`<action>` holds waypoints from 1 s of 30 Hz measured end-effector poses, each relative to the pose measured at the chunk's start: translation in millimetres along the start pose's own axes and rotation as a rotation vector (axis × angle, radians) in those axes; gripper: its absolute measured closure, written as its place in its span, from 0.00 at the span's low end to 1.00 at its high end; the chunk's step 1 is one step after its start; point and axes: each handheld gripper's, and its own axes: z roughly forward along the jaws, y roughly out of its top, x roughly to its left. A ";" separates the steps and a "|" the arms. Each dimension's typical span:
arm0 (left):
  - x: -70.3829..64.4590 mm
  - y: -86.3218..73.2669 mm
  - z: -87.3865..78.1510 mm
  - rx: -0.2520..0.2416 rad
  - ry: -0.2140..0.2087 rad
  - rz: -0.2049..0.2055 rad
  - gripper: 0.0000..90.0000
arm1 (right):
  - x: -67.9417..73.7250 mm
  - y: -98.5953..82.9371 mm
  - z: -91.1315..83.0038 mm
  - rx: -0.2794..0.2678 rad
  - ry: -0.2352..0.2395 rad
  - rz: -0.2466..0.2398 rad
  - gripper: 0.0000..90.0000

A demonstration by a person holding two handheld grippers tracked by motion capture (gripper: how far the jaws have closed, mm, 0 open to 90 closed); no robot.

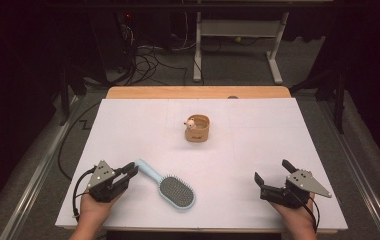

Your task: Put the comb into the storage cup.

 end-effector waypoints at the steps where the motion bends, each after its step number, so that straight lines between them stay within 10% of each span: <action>1: -1.6 1.7 2.0 0.008 0.012 0.001 0.98 | -0.3 -0.2 -0.1 0.001 -0.001 0.004 0.00; 15: 6.2 30.0 73.4 0.332 0.125 0.065 1.00 | -2.8 -1.7 1.7 0.006 0.005 0.014 0.00; 30: 12.9 26.5 65.2 0.418 0.150 0.084 1.00 | -2.6 -1.2 0.5 0.001 0.005 0.020 0.00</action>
